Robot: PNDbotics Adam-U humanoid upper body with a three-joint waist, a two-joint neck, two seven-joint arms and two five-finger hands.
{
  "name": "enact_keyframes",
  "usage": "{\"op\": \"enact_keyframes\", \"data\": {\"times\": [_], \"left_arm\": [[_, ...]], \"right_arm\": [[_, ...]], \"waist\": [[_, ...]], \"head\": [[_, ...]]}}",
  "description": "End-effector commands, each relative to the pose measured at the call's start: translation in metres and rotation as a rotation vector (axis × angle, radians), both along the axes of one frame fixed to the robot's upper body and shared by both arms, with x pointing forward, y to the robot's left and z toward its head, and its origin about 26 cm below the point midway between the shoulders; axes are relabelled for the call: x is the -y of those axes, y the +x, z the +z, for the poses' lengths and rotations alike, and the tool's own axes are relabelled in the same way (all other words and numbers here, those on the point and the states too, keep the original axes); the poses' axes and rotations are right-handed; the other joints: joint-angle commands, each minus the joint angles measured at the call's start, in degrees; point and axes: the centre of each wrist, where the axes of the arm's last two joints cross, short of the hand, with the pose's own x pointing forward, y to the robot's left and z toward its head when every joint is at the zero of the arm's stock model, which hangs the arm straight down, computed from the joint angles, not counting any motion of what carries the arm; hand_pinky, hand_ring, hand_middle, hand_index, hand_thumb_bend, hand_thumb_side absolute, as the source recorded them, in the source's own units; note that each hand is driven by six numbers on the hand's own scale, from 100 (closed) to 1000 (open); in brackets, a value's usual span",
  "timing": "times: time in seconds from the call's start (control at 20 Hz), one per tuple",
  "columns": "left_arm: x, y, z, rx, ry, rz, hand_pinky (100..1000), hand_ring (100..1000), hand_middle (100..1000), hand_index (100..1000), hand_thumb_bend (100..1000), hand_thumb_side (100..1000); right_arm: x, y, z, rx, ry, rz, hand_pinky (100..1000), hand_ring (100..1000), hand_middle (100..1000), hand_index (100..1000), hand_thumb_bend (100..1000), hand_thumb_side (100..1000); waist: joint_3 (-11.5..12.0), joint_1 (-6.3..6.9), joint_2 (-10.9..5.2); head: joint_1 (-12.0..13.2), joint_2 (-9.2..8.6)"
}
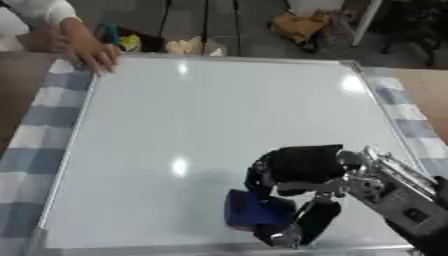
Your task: Wipe the whiteboard clean with a brush.
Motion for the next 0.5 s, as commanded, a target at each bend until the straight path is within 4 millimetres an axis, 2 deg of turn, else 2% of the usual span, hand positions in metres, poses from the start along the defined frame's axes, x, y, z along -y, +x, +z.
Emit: {"op": "enact_keyframes", "data": {"times": [0.05,0.25,0.5], "left_arm": [[0.001,-0.003,0.007,0.031,0.014,-0.008,375,711,615,584,127,918],[0.001,-0.003,0.008,0.032,0.015,-0.008,376,711,615,584,126,918],[0.002,-0.003,0.008,0.033,0.016,-0.009,376,711,616,585,125,917]], "right_arm": [[0.007,-0.004,0.012,0.068,-0.073,0.013,755,750,568,500,119,541],[0.012,-0.003,0.014,0.106,-0.131,0.024,772,777,654,593,215,568],[0.021,0.004,0.014,0.166,-0.156,0.019,781,788,703,614,314,610]], "waist": [[-0.1,0.22,-1.12],[-0.2,0.23,-1.13],[-0.3,0.21,-1.10]], "head": [[0.1,-0.65],[0.2,-0.66],[0.3,-0.53]]}}
